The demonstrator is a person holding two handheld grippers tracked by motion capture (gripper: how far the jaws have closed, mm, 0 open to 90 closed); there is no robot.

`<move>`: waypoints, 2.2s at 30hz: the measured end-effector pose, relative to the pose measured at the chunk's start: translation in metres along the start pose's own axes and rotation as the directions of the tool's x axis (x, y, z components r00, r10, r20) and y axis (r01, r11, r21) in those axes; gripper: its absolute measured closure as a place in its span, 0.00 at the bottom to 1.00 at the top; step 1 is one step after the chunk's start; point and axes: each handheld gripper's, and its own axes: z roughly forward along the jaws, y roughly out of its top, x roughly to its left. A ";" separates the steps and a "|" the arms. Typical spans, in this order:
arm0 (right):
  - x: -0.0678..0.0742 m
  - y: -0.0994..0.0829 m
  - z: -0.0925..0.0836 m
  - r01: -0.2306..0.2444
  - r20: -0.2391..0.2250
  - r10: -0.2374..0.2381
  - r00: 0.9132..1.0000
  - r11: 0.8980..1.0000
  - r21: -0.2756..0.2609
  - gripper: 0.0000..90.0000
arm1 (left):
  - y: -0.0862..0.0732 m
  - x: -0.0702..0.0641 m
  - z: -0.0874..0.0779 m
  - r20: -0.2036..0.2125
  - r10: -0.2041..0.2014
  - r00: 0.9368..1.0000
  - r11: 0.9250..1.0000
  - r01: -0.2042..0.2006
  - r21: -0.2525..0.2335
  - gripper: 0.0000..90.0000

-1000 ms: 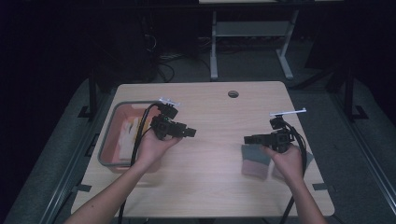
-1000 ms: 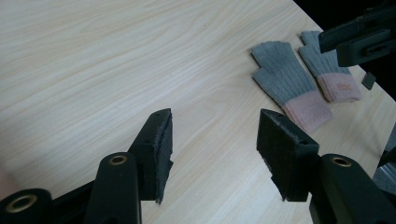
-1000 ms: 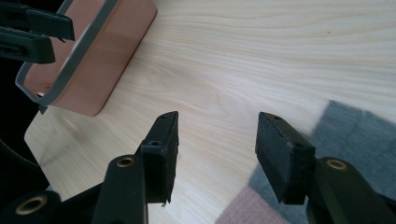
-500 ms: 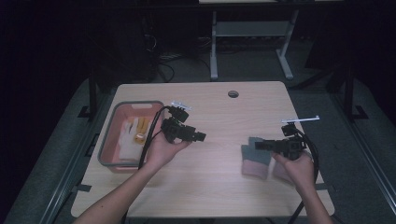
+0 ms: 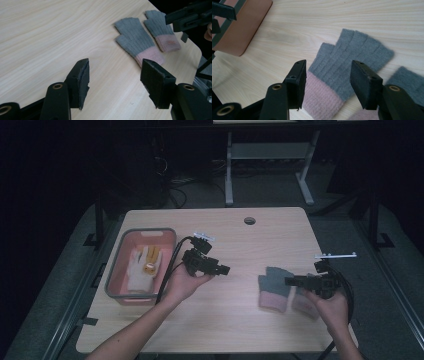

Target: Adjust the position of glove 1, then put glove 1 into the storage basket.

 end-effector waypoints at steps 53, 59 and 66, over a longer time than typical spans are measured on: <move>-0.038 -0.049 -0.007 0.029 0.366 -0.066 0.928 0.994 0.105 0.56 | -0.013 -0.027 0.061 0.100 0.031 0.994 0.998 -0.037 0.053 0.39; -0.035 -0.050 -0.001 0.041 0.385 -0.080 0.920 0.993 0.109 0.61 | -0.015 -0.028 0.063 0.103 0.029 0.994 0.998 -0.036 0.060 0.39; -0.036 -0.050 0.000 0.032 0.351 -0.066 0.934 0.994 0.101 0.80 | -0.018 -0.031 0.066 0.105 0.037 0.994 0.997 -0.044 0.065 0.39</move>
